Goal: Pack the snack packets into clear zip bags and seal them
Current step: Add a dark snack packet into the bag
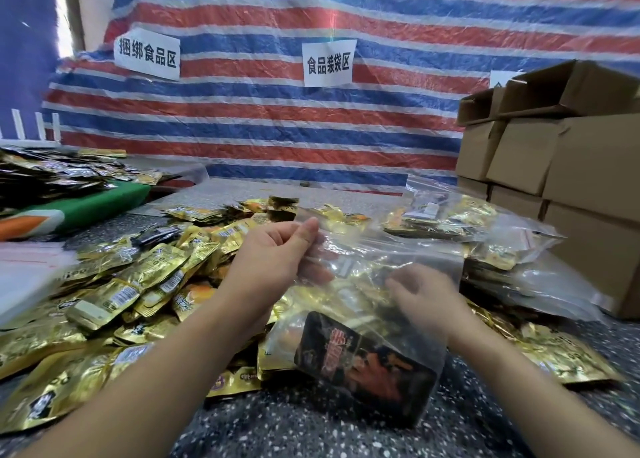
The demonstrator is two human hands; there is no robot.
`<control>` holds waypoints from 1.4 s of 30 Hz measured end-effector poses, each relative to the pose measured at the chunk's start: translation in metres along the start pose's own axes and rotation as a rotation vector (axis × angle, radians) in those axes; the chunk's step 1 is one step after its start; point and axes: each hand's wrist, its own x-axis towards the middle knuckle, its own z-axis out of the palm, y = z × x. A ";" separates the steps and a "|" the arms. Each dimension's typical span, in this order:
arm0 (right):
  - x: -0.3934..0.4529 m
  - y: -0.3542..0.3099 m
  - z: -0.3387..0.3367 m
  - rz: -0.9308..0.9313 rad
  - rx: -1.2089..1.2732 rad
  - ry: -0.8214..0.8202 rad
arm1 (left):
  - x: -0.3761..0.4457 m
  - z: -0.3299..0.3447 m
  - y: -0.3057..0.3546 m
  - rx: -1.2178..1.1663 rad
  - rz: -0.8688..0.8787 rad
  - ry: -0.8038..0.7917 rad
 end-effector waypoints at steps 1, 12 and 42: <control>0.005 -0.004 0.002 -0.014 -0.043 -0.035 | 0.000 0.000 0.000 0.004 -0.004 -0.001; 0.045 -0.032 0.004 -0.003 -0.448 -0.478 | -0.001 0.004 0.005 -0.043 0.007 0.000; -0.025 -0.053 -0.075 0.055 1.500 -0.056 | -0.004 0.005 -0.006 0.240 0.163 -0.092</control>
